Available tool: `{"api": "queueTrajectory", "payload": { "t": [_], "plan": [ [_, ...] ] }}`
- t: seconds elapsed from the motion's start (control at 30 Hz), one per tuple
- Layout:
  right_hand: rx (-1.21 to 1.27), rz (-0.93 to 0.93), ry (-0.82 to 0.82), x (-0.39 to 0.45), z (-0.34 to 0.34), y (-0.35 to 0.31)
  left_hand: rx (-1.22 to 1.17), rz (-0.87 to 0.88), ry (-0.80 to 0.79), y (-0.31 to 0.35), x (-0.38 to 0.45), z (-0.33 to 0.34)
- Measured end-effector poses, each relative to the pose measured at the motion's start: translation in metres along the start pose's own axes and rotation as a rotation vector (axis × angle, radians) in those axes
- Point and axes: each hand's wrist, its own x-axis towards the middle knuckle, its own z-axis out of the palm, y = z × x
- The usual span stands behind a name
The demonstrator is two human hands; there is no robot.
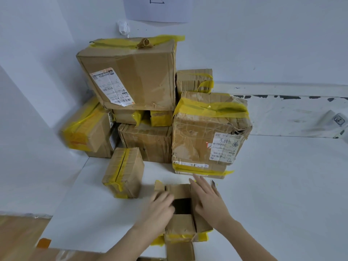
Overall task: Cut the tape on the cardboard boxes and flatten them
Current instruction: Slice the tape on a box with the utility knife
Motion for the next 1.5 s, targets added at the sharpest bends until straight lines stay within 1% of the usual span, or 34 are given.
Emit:
{"api": "queueTrajectory", "payload": {
  "t": [0.03, 0.07, 0.1, 0.17, 0.2, 0.27, 0.3, 0.33, 0.37, 0.43, 0.47, 0.5, 0.57, 0.6, 0.67, 0.77, 0.8, 0.87, 0.9, 0.93, 1.0, 1.07, 1.17, 1.2, 1.23, 1.27, 1.3, 1.4, 1.43, 1.5],
  "plan": [
    [-0.139, -0.065, 0.057, 0.004, -0.001, -0.003, -0.014, 0.047, -0.09, -0.002, -0.001, -0.005],
    [-0.236, -0.108, 0.073, 0.008, 0.0, -0.006, -0.042, 0.053, -0.197, -0.003, -0.002, -0.007],
    [-0.267, -0.119, 0.023, 0.012, 0.004, -0.008, -0.078, 0.029, -0.277, -0.003, -0.001, -0.005],
    [-0.294, -0.069, -0.106, 0.018, 0.01, -0.016, -0.003, -0.006, -0.311, 0.001, -0.002, 0.001],
    [-0.32, -0.048, -0.113, 0.022, 0.014, -0.019, 0.05, 0.0, -0.352, 0.004, -0.004, 0.001],
    [-0.374, -0.007, -0.063, 0.029, 0.013, -0.025, 0.068, -0.019, -0.405, 0.011, -0.007, 0.0],
    [-0.39, 0.025, -0.045, 0.031, 0.009, -0.029, 0.036, -0.051, -0.362, 0.015, -0.007, -0.003],
    [-0.408, 0.016, 0.007, 0.033, 0.007, -0.032, 0.002, -0.063, -0.317, 0.016, -0.011, -0.007],
    [-0.409, -0.015, 0.011, 0.034, 0.008, -0.031, -0.035, -0.068, -0.238, 0.016, -0.017, -0.008],
    [-0.382, -0.064, -0.064, 0.035, 0.009, -0.023, -0.078, -0.07, -0.057, 0.015, -0.034, -0.005],
    [-0.354, -0.054, -0.067, 0.035, 0.007, -0.018, -0.098, -0.069, 0.034, 0.014, -0.041, 0.0],
    [-0.323, -0.03, -0.027, 0.036, 0.002, -0.012, -0.111, -0.084, 0.084, 0.014, -0.046, 0.006],
    [-0.238, 0.045, 0.006, 0.037, -0.005, 0.002, -0.128, -0.169, 0.163, 0.016, -0.054, 0.015],
    [-0.168, 0.089, -0.004, 0.038, -0.008, 0.007, -0.159, -0.217, 0.202, 0.018, -0.058, 0.021],
    [-0.06, 0.145, -0.005, 0.042, -0.009, 0.009, -0.279, -0.286, 0.255, 0.02, -0.062, 0.026],
    [0.002, 0.166, 0.025, 0.045, -0.004, 0.004, -0.593, -0.395, 0.402, 0.027, -0.062, 0.039],
    [0.024, 0.173, 0.04, 0.045, -0.003, 0.004, -0.707, -0.463, 0.435, 0.029, -0.062, 0.044],
    [0.044, 0.188, 0.065, 0.045, 0.0, 0.005, -0.903, -0.652, 0.427, 0.032, -0.063, 0.053],
    [0.063, 0.198, 0.075, 0.044, 0.002, 0.007, -0.962, -0.733, 0.389, 0.033, -0.063, 0.055],
    [0.113, 0.217, 0.085, 0.044, 0.003, 0.007, -0.979, -0.778, 0.377, 0.031, -0.063, 0.057],
    [0.325, 0.276, 0.09, 0.044, 0.002, 0.01, -0.988, -0.842, 0.418, 0.022, -0.065, 0.057],
    [0.647, 0.306, 0.034, 0.041, -0.001, 0.018, -1.017, -0.887, 0.446, 0.009, -0.067, 0.047],
    [1.12, 0.311, -0.171, 0.03, -0.005, 0.028, -1.124, -0.919, 0.535, -0.007, -0.066, 0.034],
    [1.202, 0.288, -0.216, 0.026, -0.004, 0.03, -1.168, -0.912, 0.571, -0.01, -0.064, 0.028],
    [1.221, 0.24, -0.232, 0.023, -0.004, 0.029, -1.201, -0.896, 0.603, -0.011, -0.062, 0.022],
    [1.188, 0.192, -0.216, 0.02, -0.005, 0.025, -1.222, -0.874, 0.627, -0.011, -0.058, 0.016],
    [1.124, 0.16, -0.16, 0.019, -0.005, 0.019, -1.238, -0.855, 0.647, -0.01, -0.053, 0.01],
    [0.969, 0.2, 0.144, 0.019, -0.007, 0.004, -1.294, -0.839, 0.723, -0.003, -0.04, -0.003],
    [0.97, 0.219, 0.219, 0.018, -0.009, 0.001, -1.316, -0.853, 0.766, -0.001, -0.036, -0.007],
    [1.033, 0.231, 0.297, 0.014, -0.015, 0.0, -1.411, -0.882, 0.856, -0.001, -0.028, -0.014]
  ]
}}
